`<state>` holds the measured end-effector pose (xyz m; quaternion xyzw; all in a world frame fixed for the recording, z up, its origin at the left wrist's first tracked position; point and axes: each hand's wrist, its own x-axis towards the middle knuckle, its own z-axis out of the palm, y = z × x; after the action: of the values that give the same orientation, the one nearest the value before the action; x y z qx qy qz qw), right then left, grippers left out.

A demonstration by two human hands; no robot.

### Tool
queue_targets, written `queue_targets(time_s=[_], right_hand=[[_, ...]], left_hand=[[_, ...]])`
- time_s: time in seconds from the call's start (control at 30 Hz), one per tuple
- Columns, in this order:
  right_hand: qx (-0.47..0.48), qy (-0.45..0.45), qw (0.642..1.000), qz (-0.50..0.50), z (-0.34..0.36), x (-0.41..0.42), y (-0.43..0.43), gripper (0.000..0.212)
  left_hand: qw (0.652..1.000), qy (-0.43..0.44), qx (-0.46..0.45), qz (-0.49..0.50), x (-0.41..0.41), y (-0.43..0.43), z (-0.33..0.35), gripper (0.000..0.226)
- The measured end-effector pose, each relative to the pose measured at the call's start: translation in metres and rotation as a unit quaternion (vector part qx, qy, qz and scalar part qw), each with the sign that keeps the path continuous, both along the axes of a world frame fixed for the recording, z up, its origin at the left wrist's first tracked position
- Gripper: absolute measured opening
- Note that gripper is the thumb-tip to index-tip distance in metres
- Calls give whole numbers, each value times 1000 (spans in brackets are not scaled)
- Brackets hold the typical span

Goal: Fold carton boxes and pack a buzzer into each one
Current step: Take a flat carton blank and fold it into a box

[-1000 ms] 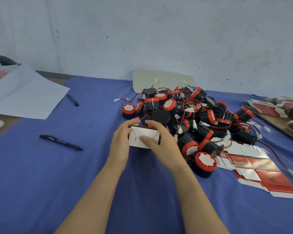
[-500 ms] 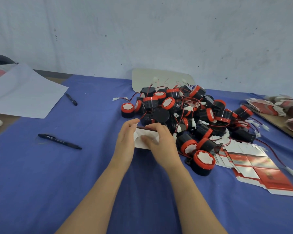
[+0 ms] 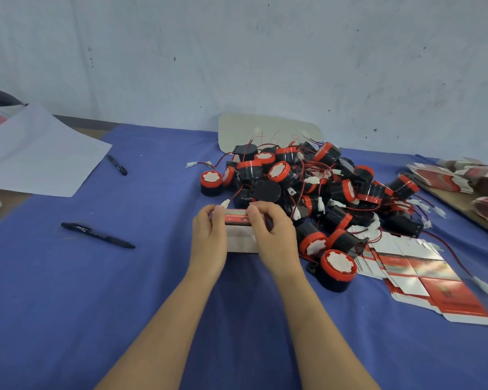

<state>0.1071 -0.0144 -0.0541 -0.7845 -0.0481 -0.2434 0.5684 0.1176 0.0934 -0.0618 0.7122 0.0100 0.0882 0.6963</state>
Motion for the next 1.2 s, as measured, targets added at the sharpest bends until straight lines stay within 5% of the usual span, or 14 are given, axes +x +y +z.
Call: queue_targets(time_s=[0.13, 0.27, 0.43, 0.5, 0.63, 0.87, 1.03, 1.1, 1.2], right_hand=[[30, -32, 999, -2, 0, -1, 0, 40], [45, 18, 999, -7, 0, 3, -5, 61], [139, 101, 984, 41, 0, 4, -9, 34], [107, 105, 989, 4, -2, 5, -9, 25], [-39, 177, 983, -36, -8, 5, -4, 48], [-107, 218, 970, -35, -5, 7, -5, 40], [-49, 62, 992, -102, 14, -3, -6, 39], [-143, 57, 964, -219, 23, -7, -26, 38], [-338, 261, 871, -242, 26, -12, -51, 44]], left_hand=[[996, 51, 50, -49, 0, 3, -1, 43], [997, -50, 19, -61, 0, 4, 4, 37], [976, -137, 60, -158, 2, 11, -1, 80], [975, -132, 89, -153, 5, 12, -4, 75], [984, -38, 164, -53, 10, 5, -12, 33], [984, 6, 177, 14, 7, -1, -16, 26], [993, 28, 104, 49, 8, 3, -12, 23], [994, 32, 91, 56, 8, 4, -10, 19], [994, 22, 90, 57, 8, 3, -11, 11]])
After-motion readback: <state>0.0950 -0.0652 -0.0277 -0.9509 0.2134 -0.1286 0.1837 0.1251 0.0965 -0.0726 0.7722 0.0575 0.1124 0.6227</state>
